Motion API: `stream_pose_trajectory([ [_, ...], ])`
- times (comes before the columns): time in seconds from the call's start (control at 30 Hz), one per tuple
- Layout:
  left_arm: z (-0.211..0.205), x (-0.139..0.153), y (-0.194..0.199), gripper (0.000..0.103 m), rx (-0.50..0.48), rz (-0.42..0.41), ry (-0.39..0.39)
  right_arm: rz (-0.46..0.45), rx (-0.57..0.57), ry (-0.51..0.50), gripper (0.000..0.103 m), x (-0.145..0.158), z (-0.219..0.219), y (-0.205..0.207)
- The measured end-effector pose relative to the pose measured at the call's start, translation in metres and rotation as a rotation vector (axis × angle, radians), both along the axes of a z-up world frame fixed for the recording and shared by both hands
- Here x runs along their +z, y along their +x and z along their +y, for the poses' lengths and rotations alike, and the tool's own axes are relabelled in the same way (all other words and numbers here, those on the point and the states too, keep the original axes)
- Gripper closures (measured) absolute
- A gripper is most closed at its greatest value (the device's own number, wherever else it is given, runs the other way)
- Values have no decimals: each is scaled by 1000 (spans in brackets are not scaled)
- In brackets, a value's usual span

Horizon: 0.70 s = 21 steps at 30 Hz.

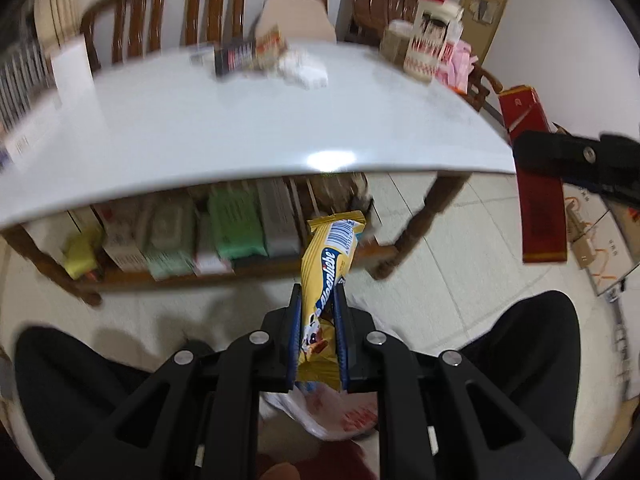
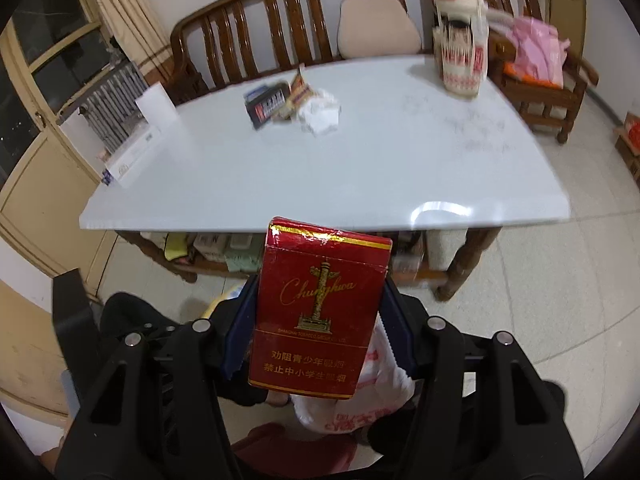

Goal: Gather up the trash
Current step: 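Lift the red pack and yellow wrapper and carry both down to the white bag, then open the right tool on the red pack while the left tool releases the yellow wrapper into the bag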

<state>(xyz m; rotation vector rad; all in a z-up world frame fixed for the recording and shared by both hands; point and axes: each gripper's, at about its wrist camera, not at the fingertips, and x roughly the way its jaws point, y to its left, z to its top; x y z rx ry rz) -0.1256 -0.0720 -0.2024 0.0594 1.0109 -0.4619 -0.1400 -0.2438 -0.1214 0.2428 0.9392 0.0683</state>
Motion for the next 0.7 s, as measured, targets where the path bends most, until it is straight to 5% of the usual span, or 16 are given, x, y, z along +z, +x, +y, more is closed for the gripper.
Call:
stream_pose_trajectory([
  [0.7,-22,-182,24,88,47,372,114,295,-4,-9,47,-201,15,31],
])
